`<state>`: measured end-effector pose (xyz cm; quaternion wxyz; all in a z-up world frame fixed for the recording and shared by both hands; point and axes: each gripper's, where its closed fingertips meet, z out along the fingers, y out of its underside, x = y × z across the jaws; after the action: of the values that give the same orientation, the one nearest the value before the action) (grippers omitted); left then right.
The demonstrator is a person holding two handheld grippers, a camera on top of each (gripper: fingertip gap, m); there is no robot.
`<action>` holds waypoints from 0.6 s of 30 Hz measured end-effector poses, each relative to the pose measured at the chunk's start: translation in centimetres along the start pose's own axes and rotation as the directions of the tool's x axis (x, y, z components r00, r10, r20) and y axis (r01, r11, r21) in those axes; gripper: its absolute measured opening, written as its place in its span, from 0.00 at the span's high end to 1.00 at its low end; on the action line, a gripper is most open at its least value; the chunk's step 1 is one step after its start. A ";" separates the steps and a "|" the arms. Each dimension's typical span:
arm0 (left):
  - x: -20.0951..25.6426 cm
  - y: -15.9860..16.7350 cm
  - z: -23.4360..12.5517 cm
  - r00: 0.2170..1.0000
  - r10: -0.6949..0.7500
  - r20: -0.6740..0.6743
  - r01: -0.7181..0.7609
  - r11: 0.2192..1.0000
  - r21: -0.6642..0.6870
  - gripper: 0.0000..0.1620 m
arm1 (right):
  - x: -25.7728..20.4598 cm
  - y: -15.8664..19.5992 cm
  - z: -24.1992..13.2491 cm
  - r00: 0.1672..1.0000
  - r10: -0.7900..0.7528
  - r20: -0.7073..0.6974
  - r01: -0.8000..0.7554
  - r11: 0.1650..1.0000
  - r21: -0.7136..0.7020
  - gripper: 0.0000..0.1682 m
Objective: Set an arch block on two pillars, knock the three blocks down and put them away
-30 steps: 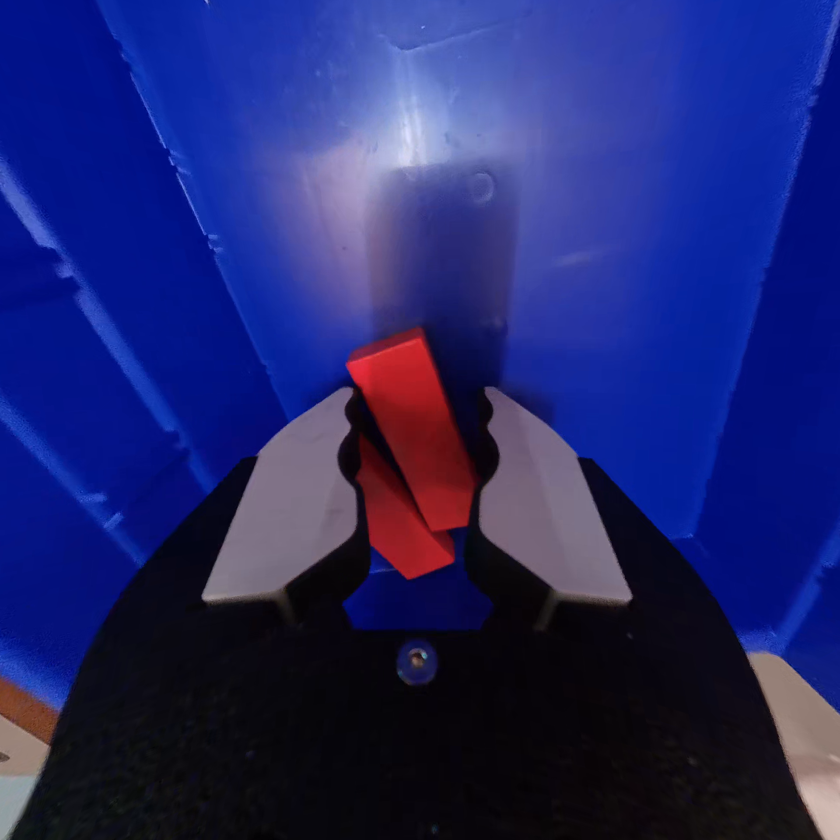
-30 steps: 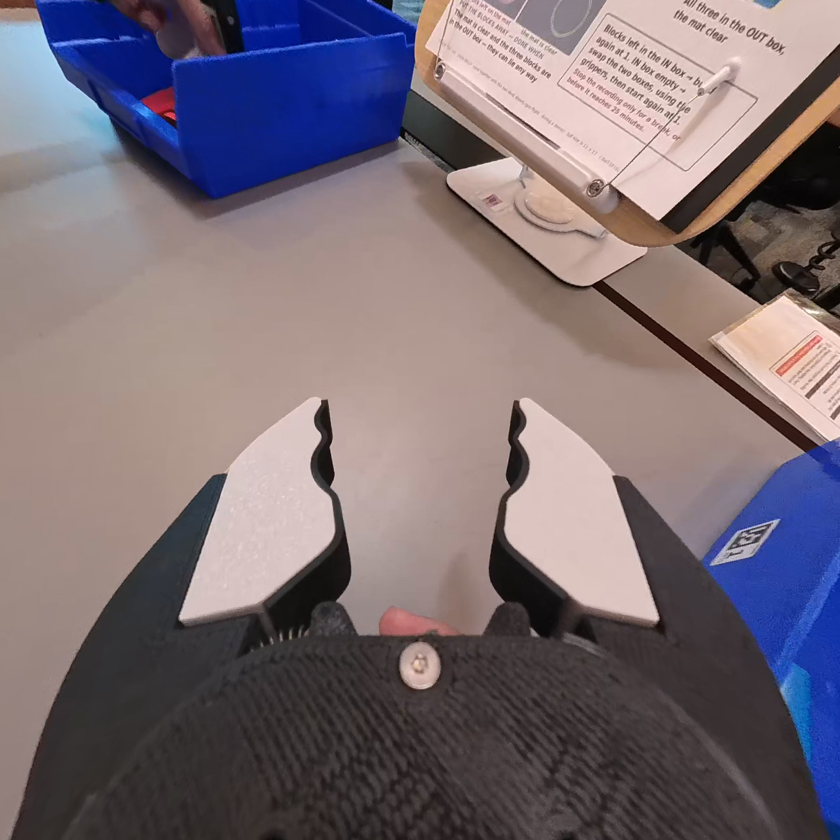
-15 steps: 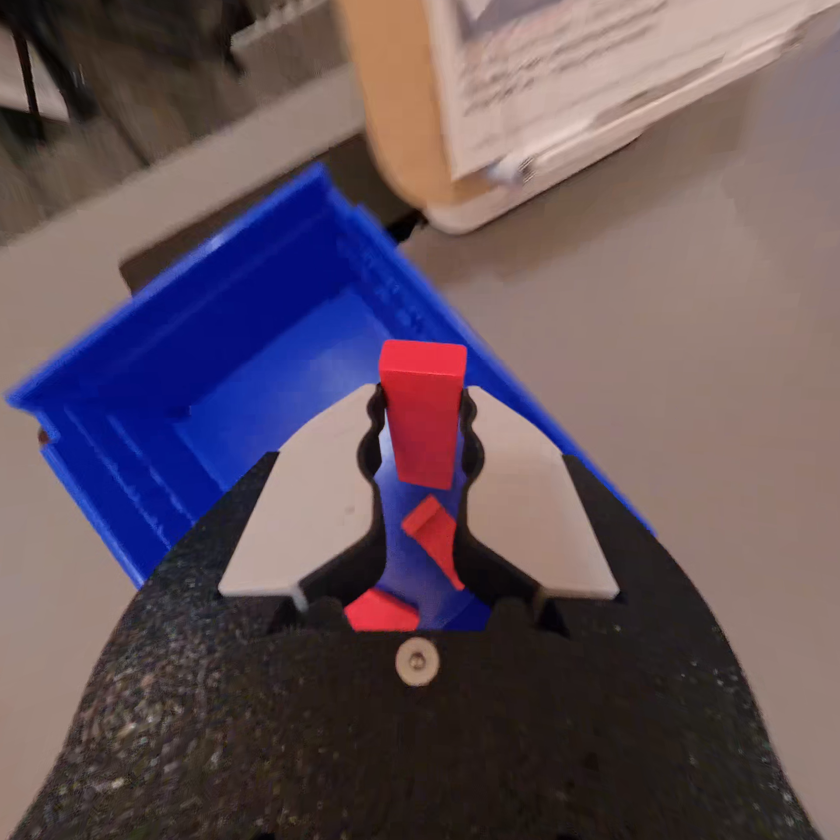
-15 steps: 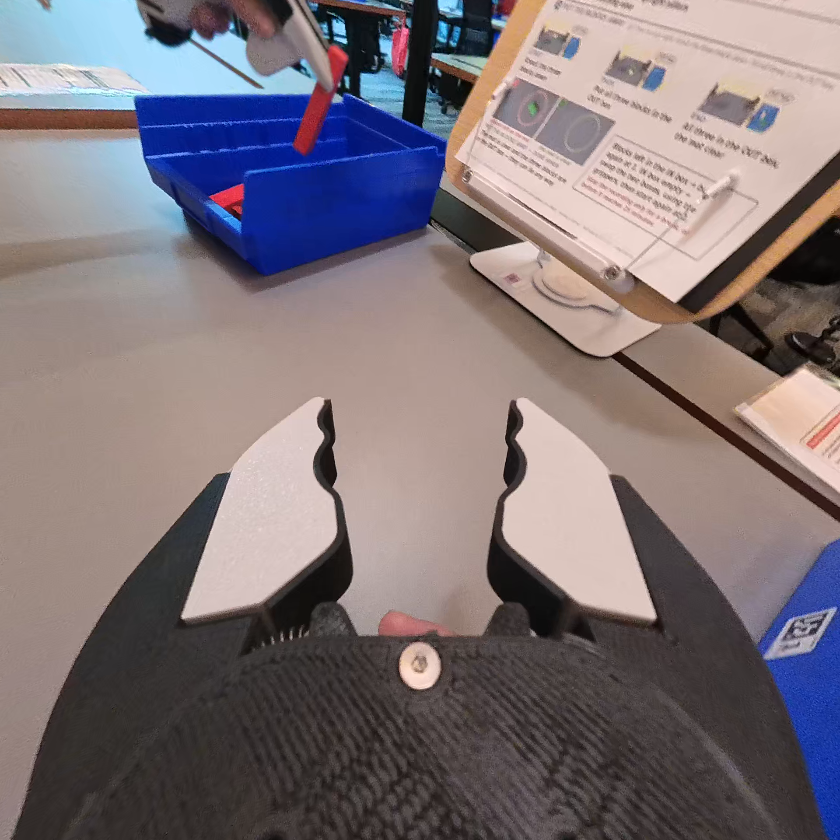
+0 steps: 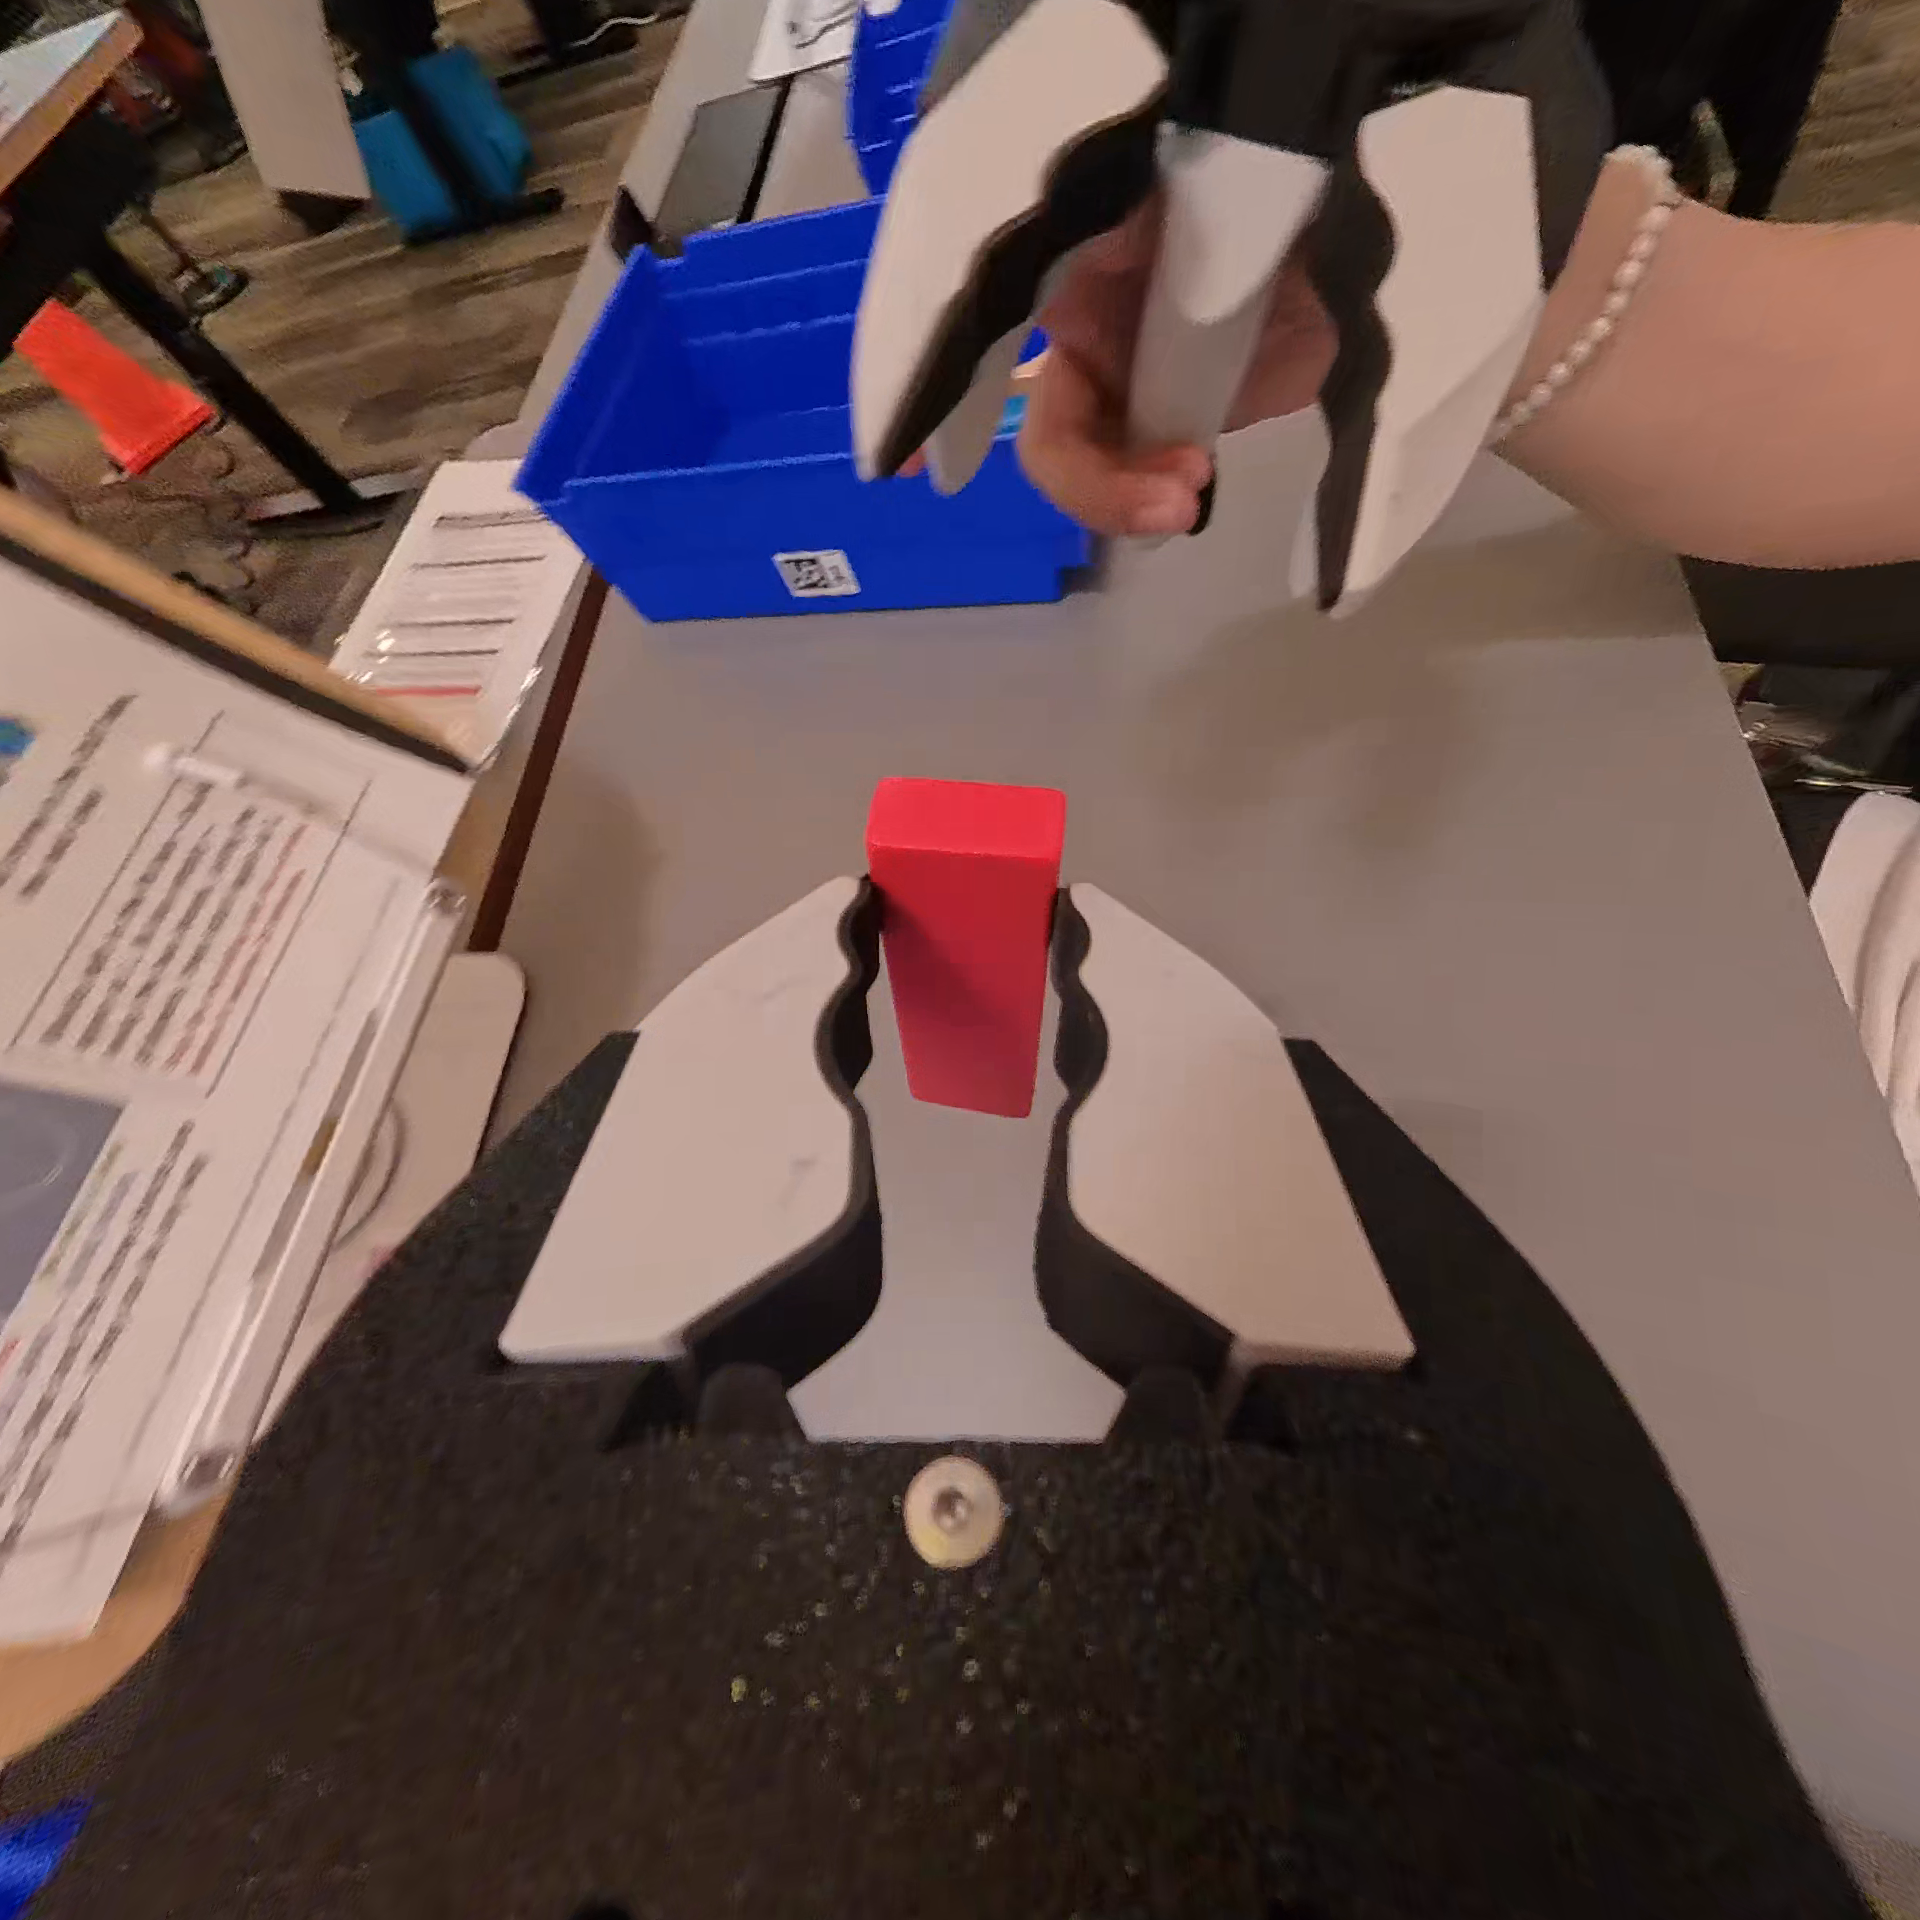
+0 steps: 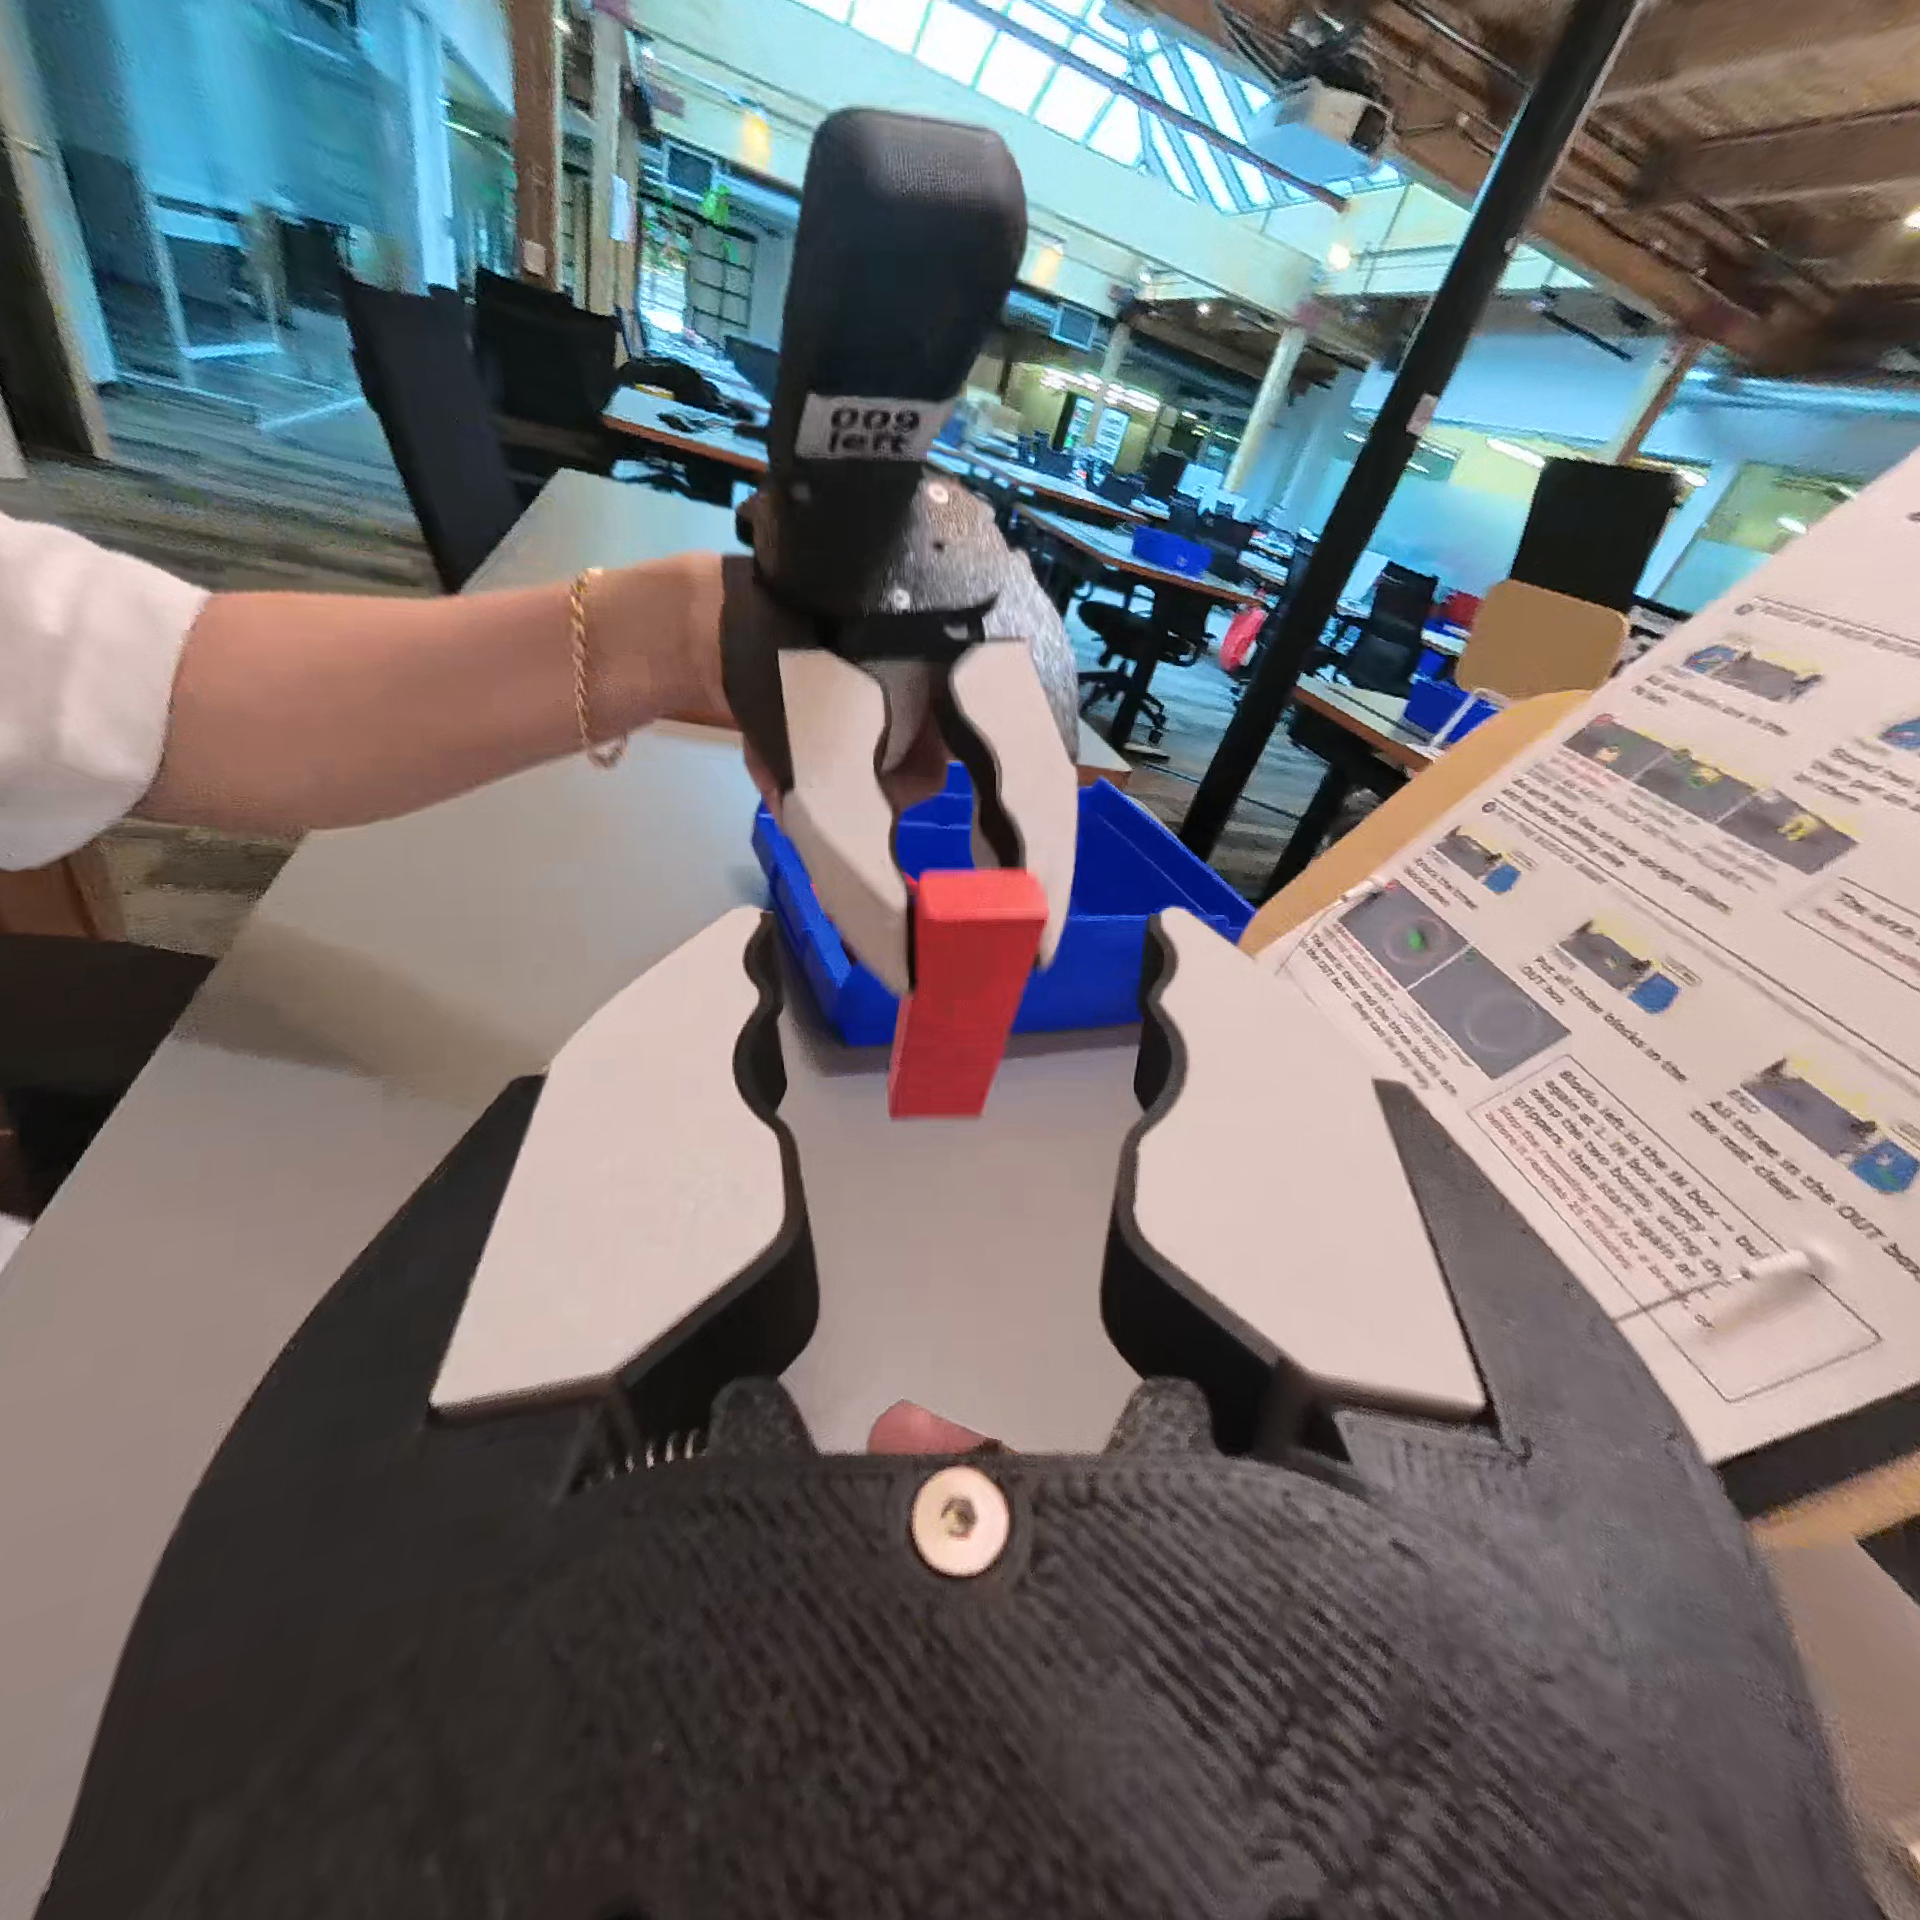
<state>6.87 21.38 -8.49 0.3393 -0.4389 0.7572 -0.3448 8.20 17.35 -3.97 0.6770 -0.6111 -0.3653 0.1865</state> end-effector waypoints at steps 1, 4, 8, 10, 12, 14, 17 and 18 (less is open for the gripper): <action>0.6 -0.3 1.0 1.000 0.015 -0.016 -0.015 1.000 0.004 0.80 | 0.0 0.2 0.1 1.000 0.000 0.008 0.000 1.000 -0.012 0.61; 1.8 -1.2 3.4 0.998 0.037 -0.053 -0.035 0.999 0.040 0.80 | 0.1 1.3 -0.1 1.000 0.009 -0.007 -0.009 0.999 -0.050 0.64; 2.3 -2.3 5.0 0.997 0.035 -0.068 -0.029 0.995 0.096 0.81 | 0.3 2.3 -1.0 0.999 0.047 -0.007 -0.047 0.997 -0.065 0.75; 2.3 -2.7 5.4 0.997 0.018 -0.079 -0.009 0.993 0.114 0.81 | 0.6 2.9 -1.5 0.999 0.048 -0.020 -0.050 0.996 -0.080 0.75; 2.3 -2.9 5.6 0.996 0.011 -0.087 0.001 0.991 0.137 0.81 | 0.8 3.4 -1.7 0.998 0.053 -0.026 -0.055 0.994 -0.090 0.75; 2.4 -2.9 5.8 0.995 0.000 -0.098 0.015 0.989 0.146 0.81 | 0.7 3.6 -1.8 0.998 0.055 -0.021 -0.057 0.995 -0.081 0.77; 2.6 -2.5 6.1 0.994 -0.007 -0.109 0.023 0.989 0.147 0.81 | 0.4 4.1 -1.8 0.998 0.057 0.010 -0.056 0.995 -0.087 0.80; 2.6 -2.3 6.2 0.994 -0.006 -0.111 0.022 0.990 0.141 0.81 | 0.3 4.3 -1.8 0.998 0.057 0.015 -0.056 0.994 -0.092 0.80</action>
<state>11.95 16.74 -10.45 0.3249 -0.3992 0.7451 -0.4241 10.54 17.16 -8.01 0.6394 -0.6501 -0.3619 0.1939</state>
